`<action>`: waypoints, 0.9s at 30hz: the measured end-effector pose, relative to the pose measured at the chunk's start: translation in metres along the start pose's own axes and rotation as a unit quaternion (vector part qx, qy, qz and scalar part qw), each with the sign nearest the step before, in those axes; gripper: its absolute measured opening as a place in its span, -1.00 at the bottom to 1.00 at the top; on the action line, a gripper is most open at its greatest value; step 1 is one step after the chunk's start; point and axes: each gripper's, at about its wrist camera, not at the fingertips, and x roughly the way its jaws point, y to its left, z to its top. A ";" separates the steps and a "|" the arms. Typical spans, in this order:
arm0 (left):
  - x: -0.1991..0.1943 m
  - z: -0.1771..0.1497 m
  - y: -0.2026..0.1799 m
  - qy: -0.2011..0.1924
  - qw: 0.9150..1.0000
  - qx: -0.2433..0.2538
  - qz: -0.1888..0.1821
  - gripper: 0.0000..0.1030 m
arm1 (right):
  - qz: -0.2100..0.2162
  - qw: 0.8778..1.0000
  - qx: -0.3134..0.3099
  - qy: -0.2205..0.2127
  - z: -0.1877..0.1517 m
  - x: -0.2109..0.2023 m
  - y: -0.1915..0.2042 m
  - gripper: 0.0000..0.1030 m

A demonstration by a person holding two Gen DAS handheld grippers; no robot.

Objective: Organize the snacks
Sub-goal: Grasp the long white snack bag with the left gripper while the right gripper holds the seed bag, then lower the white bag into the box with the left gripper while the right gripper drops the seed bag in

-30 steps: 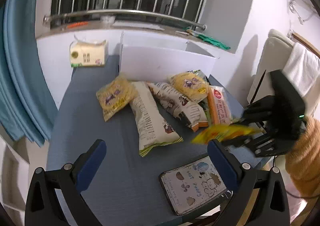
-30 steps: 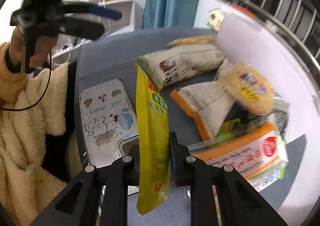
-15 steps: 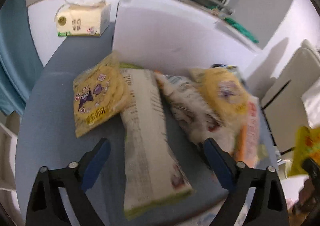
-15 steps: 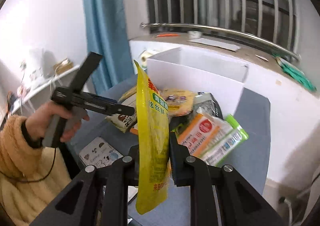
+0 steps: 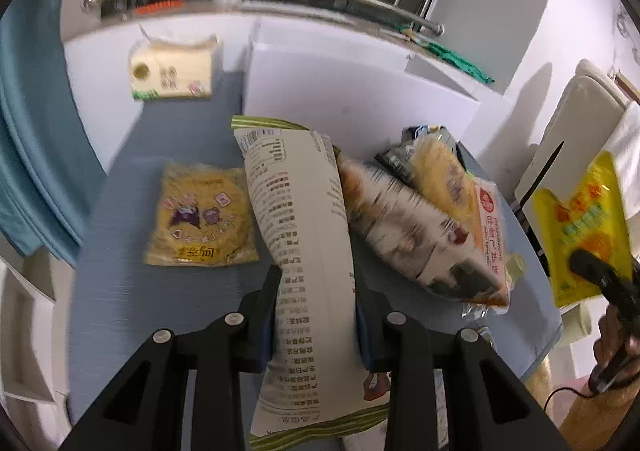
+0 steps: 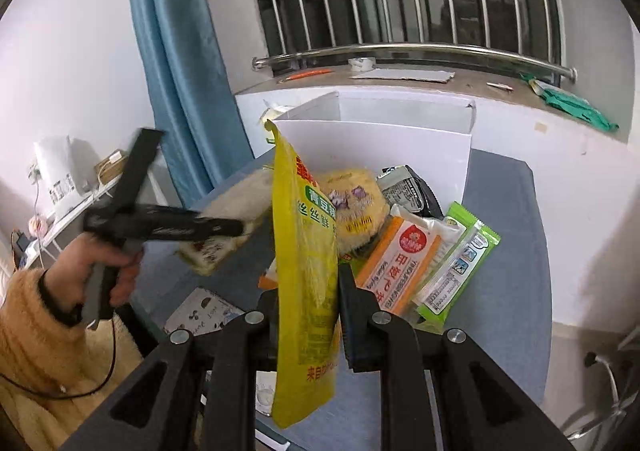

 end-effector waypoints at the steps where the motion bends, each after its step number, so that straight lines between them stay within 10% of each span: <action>1: -0.004 0.003 0.000 -0.008 1.000 0.004 0.005 -0.32 | 0.000 1.000 0.003 0.000 0.001 0.002 0.000 -0.62; 12: -0.027 0.064 -0.015 -0.061 0.997 0.032 -0.034 -0.32 | -0.010 1.000 0.019 -0.018 0.037 0.021 0.002 -0.62; 27: 0.039 0.232 -0.022 -0.086 0.994 0.065 -0.019 -0.18 | -0.049 0.993 0.104 -0.001 0.208 0.127 -0.095 -0.60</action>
